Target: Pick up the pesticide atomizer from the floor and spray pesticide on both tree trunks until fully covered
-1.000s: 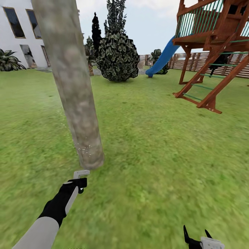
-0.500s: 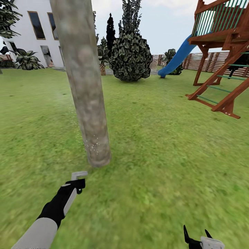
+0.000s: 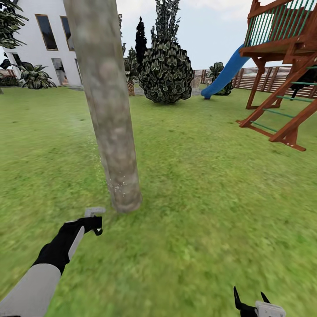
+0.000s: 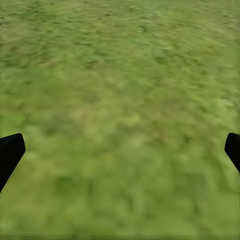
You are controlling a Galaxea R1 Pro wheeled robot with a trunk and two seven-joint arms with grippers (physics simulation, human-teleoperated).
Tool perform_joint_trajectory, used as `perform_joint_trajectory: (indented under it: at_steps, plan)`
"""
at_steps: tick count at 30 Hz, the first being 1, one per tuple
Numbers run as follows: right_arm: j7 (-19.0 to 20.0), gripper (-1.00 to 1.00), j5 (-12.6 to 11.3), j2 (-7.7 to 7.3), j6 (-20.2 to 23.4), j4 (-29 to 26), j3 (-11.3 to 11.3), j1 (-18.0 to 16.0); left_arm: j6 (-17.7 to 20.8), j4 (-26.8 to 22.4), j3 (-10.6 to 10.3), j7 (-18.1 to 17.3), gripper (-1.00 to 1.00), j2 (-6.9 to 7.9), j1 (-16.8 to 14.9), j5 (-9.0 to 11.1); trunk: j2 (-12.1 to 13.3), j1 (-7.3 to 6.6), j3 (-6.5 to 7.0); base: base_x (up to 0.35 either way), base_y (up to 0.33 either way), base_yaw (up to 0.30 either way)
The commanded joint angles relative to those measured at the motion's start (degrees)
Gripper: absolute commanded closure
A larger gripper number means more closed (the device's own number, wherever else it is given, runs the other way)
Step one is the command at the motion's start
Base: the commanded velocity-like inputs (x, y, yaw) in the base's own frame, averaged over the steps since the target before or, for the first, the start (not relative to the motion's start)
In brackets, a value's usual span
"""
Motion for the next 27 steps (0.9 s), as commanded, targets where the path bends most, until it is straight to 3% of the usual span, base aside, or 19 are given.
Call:
perform_joint_trajectory:
  at_steps: [1, 4, 7, 9, 12, 17, 21, 23, 26, 27]
  plan:
    - [0.00, -1.00, 0.01, 0.00, 0.00, 0.00, 0.00, 0.00, 0.36, -0.07, -0.02, -0.18, 1.00, -0.13, -0.10, -0.12, 0.00, 0.00, 0.00, 0.000, 0.000, 0.000]
    - [0.00, -1.00, -0.06, -0.02, -0.02, -0.02, 0.00, 0.00, 0.93, -0.94, -0.20, -0.32, 1.00, -0.33, -0.28, -0.17, 0.00, 0.00, 0.00, -0.120, 0.025, 0.000]
    - [0.00, -1.00, -0.07, -0.05, -0.03, -0.02, 0.00, 0.00, 4.59, -5.94, -3.05, -0.09, 1.00, -0.43, -0.81, -0.14, 0.00, 0.00, 0.00, -0.069, 0.012, 0.000]
    - [0.00, -1.00, -0.07, -0.01, 0.00, -0.03, 0.00, 0.00, 8.09, -6.53, -3.47, -0.07, 1.00, -0.56, -4.69, -0.09, 0.00, 0.00, 0.00, -0.006, 0.001, 0.000]
    - [0.00, -1.00, -0.07, -0.03, 0.02, -0.03, 0.00, 0.00, 10.53, -6.36, -3.55, -0.07, 1.00, -1.54, -7.62, -0.15, 0.00, 0.00, 0.00, -0.001, 0.000, 0.000]
    - [0.00, -1.00, -0.04, -0.02, 0.03, 0.01, 0.00, 0.00, 11.05, -6.10, -3.33, -0.42, 1.00, 0.04, -9.97, -0.24, 0.00, 0.00, 0.00, 0.000, 0.000, 0.000]
    - [0.00, -1.00, -0.04, -0.01, 0.03, 0.01, 0.00, 0.00, 12.52, -6.85, -4.04, -0.56, 1.00, -0.97, -10.14, 0.31, 0.00, 0.00, 0.00, 0.000, 0.000, 0.000]
    - [0.00, -1.00, -0.02, -0.03, 0.03, 0.02, 0.00, 0.00, 13.00, -7.10, -4.55, -0.59, 1.00, -2.20, -10.70, 0.46, 0.00, 0.00, 0.00, 0.000, 0.000, 0.000]
    - [0.00, -1.00, -0.03, -0.01, 0.03, 0.03, 0.00, 0.00, 13.15, -6.51, -4.41, -0.60, 1.00, -1.35, -12.75, 0.38, 0.00, 0.00, 0.00, 0.000, 0.000, 0.000]
    - [0.00, -1.00, -0.04, -0.04, 0.03, 0.03, 0.00, 0.00, 13.16, -6.42, -4.32, -0.61, 1.00, -0.19, -12.93, 0.39, 0.00, 0.00, 0.00, 0.000, 0.000, 0.000]
